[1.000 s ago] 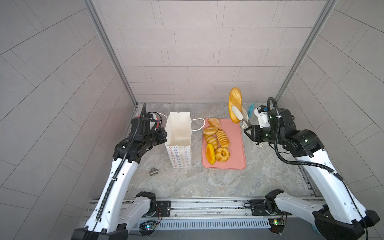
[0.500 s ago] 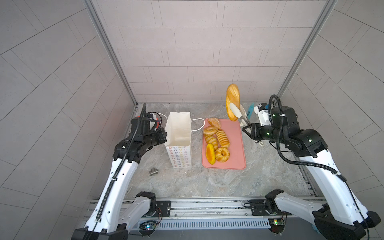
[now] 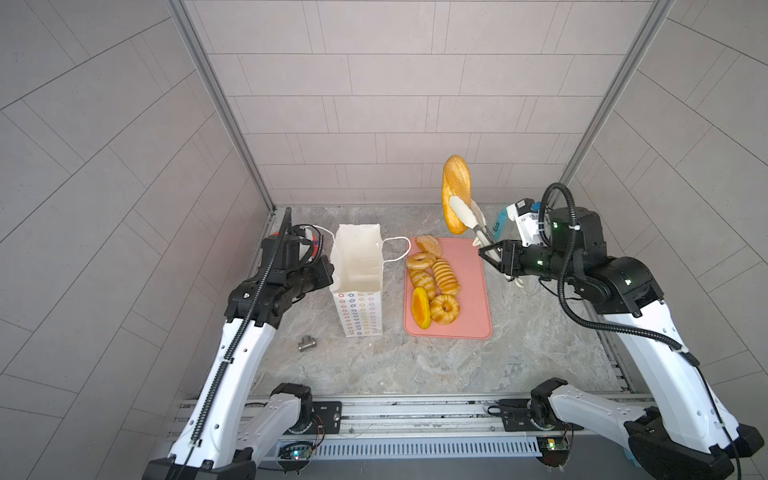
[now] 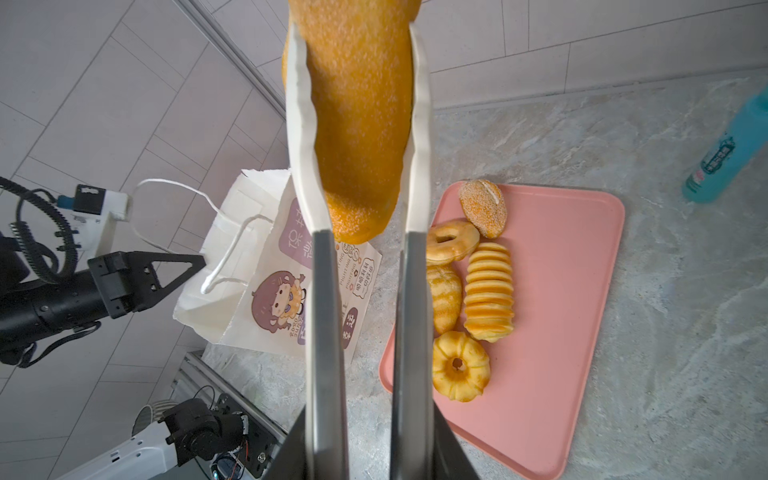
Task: Place the fake bread into the paper bag
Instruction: 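Lift the pinched long bread roll upward off the tray with the right gripper, then carry the long bread roll over the paper bag opening with the right gripper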
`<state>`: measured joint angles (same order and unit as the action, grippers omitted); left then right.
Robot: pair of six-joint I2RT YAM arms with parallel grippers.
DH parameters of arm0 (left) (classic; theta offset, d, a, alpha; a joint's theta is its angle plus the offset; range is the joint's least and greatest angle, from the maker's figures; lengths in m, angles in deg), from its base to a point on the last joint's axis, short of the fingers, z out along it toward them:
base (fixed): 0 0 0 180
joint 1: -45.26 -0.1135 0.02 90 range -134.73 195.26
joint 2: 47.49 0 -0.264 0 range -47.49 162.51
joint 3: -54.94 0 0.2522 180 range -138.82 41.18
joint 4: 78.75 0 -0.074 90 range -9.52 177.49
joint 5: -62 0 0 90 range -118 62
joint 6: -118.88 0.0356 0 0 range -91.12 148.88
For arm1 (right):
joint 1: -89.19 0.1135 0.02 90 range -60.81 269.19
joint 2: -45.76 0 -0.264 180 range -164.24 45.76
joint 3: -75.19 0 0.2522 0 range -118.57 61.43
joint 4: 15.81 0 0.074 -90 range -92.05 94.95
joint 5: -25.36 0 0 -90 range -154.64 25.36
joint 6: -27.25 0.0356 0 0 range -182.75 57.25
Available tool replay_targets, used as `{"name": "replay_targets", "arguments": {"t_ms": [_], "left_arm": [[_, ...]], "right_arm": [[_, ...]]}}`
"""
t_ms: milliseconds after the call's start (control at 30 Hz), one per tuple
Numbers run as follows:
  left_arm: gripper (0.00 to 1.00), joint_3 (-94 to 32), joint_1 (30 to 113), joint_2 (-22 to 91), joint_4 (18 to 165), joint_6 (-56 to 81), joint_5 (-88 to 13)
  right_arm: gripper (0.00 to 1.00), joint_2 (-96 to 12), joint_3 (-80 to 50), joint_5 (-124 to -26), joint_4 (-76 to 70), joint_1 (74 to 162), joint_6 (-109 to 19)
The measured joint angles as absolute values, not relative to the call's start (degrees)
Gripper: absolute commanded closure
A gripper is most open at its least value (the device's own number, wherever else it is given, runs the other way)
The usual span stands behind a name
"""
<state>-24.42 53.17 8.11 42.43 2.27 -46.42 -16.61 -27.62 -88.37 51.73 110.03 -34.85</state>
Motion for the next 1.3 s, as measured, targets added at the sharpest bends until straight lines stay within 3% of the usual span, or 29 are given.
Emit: {"name": "replay_targets", "arguments": {"t_ms": [400, 867, 1300], "left_arm": [[0.92, -24.4, 53.2, 8.0, 42.1, 1.4, -46.4], [0.92, -24.4, 53.2, 7.5, 42.2, 0.8, -46.4], [0.92, -24.4, 53.2, 7.3, 42.2, 0.4, -46.4]], "right_arm": [[0.66, -17.7, -29.2, -91.3, 48.9, 113.0, -31.8], [0.67, -22.2, -34.9, -85.9, 47.8, 128.7, -30.9], [0.67, -27.3, -38.1, -80.9, 47.9, 136.8, -31.0]]}}
